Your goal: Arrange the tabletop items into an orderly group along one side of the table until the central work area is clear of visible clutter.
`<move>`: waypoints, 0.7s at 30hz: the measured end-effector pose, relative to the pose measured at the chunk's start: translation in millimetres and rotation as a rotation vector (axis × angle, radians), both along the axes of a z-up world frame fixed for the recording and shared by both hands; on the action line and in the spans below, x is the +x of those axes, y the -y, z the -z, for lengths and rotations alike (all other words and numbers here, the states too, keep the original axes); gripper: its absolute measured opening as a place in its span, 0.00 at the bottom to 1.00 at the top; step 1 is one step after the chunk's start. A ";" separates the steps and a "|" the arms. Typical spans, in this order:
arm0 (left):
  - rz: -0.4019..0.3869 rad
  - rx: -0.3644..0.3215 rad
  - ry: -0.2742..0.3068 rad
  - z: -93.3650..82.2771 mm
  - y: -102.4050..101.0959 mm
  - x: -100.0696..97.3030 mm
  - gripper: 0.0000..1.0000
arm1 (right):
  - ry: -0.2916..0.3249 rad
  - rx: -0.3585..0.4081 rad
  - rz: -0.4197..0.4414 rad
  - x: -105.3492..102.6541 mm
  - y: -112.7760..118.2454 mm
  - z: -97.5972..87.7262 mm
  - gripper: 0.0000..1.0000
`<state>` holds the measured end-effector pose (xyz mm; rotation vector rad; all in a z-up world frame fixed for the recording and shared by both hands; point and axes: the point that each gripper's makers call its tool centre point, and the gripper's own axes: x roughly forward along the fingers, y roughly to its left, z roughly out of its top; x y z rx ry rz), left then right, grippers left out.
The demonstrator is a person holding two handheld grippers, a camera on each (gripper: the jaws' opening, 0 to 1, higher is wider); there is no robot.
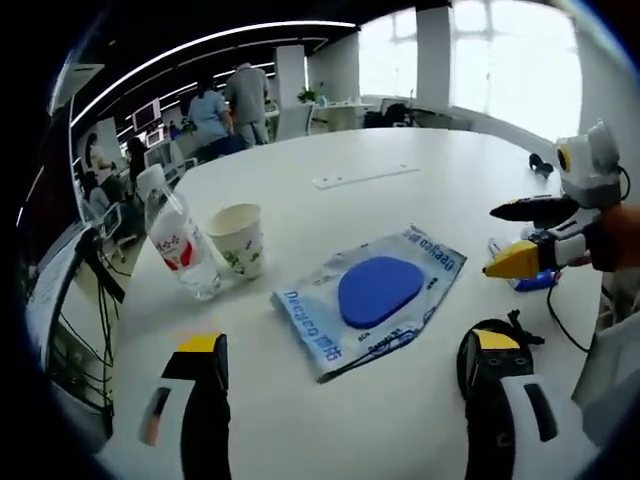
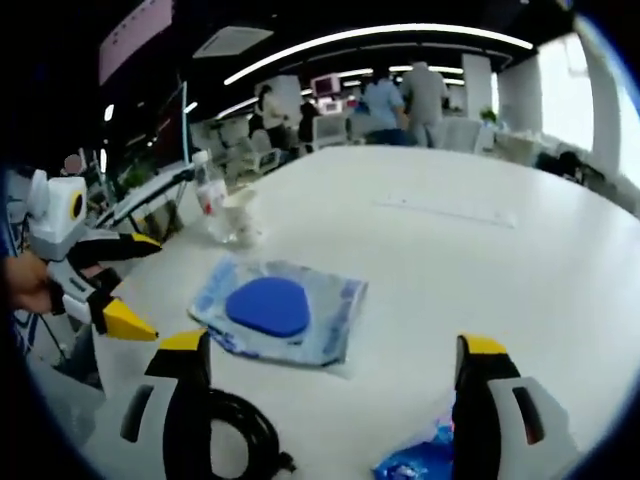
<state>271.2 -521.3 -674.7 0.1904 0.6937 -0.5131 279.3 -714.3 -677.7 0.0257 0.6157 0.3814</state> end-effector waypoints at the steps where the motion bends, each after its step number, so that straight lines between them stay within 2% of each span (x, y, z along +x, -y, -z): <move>1: 0.003 0.004 -0.006 2.3 0.6 0.1 0.99 | -0.003 0.003 0.003 1.1 0.6 0.7 1.00; 10: -0.013 0.020 -0.039 13.4 2.9 2.8 0.99 | -0.034 0.000 0.000 7.9 -0.8 10.3 1.00; 15: -0.018 0.025 -0.058 20.5 6.0 2.7 0.99 | -0.071 0.036 0.008 10.3 -6.6 16.3 1.00; 21: -0.036 0.034 -0.098 34.9 4.4 1.9 0.99 | -0.098 0.031 -0.012 12.7 -10.8 23.5 1.00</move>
